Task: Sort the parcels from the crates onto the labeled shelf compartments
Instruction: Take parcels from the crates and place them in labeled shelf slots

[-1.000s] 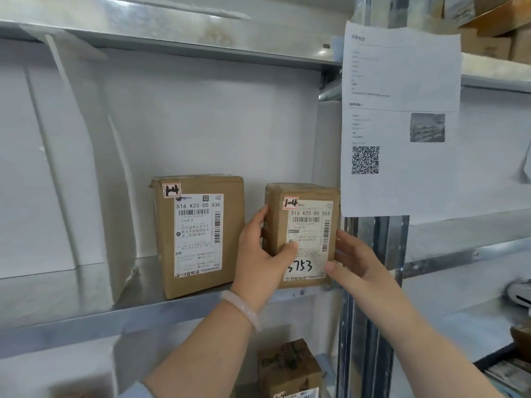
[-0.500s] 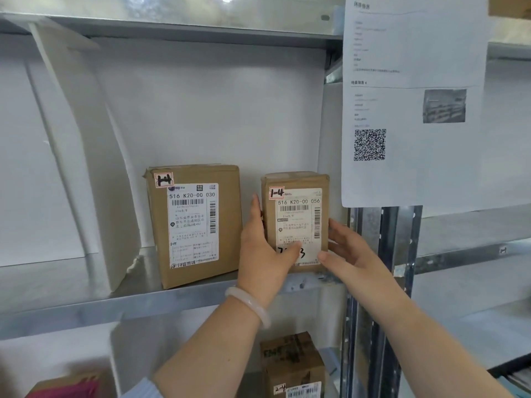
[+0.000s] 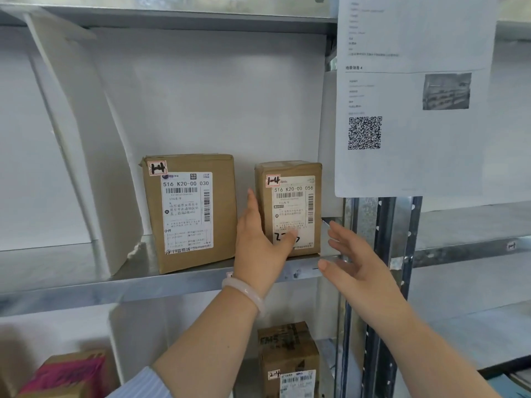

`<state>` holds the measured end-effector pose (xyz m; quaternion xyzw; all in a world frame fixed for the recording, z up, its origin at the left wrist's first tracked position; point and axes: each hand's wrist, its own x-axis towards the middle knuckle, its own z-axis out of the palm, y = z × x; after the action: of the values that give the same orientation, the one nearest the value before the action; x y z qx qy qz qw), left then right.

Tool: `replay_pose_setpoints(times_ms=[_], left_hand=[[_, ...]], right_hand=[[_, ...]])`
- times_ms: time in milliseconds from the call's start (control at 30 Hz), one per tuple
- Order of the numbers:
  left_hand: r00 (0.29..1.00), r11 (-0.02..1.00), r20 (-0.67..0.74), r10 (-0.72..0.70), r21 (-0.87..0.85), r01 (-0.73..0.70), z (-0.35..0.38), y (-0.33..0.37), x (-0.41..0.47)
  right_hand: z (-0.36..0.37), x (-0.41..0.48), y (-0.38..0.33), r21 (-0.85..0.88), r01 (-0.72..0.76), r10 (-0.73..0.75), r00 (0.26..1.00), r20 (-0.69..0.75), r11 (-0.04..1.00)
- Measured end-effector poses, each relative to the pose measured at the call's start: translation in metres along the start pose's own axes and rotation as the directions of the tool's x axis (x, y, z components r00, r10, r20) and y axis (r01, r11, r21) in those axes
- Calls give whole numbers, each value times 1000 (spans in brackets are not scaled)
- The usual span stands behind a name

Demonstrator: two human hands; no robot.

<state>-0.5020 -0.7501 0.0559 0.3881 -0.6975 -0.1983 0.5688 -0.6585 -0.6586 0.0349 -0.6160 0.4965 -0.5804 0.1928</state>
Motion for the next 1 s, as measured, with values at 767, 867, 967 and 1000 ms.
replay_pose_setpoints(times_ms=[767,867,967,1000], left_hand=[[993,329,-115,-25,937,117,-358,-56,-232],[967,216,-228,-118,944,249,-436,-45,-295],[916,111,-379,-135,913,394,-509,-24,-359],[899,77,-417,-135,900,429,-531,-16,-381]], right_hand=[[285,-113,-109,-204,593,-244,587,772,779],[356,-160,-147,-82,603,-285,487,826,793],[421,-217,-195,64,653,-380,356,853,755],[439,-238,-211,108,665,-415,323,851,739]])
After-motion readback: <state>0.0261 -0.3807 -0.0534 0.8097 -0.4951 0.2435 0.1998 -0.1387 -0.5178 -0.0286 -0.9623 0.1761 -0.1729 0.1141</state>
